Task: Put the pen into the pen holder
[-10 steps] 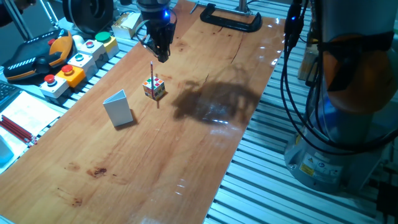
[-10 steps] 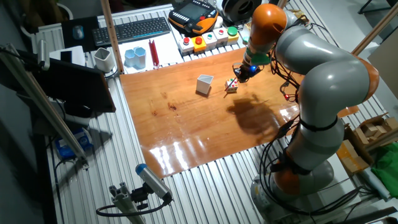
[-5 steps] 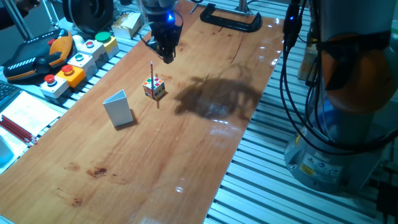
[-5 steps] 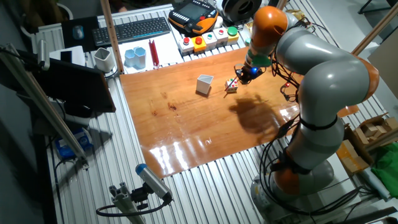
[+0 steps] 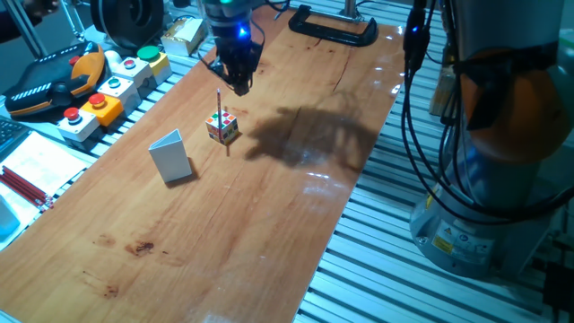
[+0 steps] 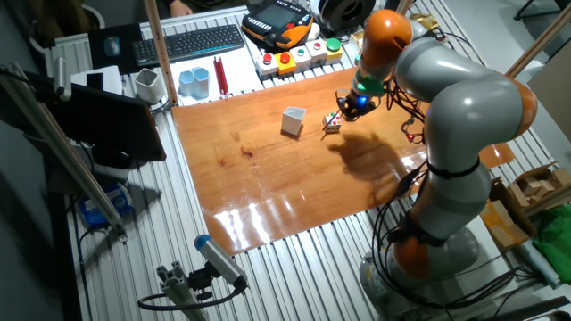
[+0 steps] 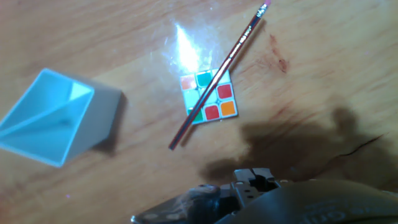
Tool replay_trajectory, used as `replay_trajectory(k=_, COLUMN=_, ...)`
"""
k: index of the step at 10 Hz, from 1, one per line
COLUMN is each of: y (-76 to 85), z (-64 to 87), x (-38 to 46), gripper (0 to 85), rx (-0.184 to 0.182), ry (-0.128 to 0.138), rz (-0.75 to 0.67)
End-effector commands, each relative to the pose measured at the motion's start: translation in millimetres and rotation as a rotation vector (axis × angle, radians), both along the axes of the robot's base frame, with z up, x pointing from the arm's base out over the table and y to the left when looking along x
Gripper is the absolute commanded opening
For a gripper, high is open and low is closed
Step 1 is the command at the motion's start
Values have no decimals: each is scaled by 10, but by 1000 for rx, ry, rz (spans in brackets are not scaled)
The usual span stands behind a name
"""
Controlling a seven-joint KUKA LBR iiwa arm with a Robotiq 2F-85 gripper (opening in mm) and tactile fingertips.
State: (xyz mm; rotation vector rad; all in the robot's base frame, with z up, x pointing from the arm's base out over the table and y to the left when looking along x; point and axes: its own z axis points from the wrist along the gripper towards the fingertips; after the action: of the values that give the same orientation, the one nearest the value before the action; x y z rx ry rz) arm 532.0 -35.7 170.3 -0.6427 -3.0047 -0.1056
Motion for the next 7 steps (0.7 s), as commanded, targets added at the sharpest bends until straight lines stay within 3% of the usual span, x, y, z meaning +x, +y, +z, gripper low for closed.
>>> replay_trajectory(k=1, y=8, z=-23, x=41, gripper=7, rx=2, ry=7, rz=-88)
replay_trajectory(k=4, y=28, z=11, x=132, gripper=7, rx=-8, ry=41, rz=-226)
replay_trajectory(k=6, y=-57, z=51, x=166, gripper=7, rx=52, ry=77, rz=-306)
replay_trajectory(k=7, y=-71, z=58, x=170, gripper=7, rx=53, ry=81, rz=-322)
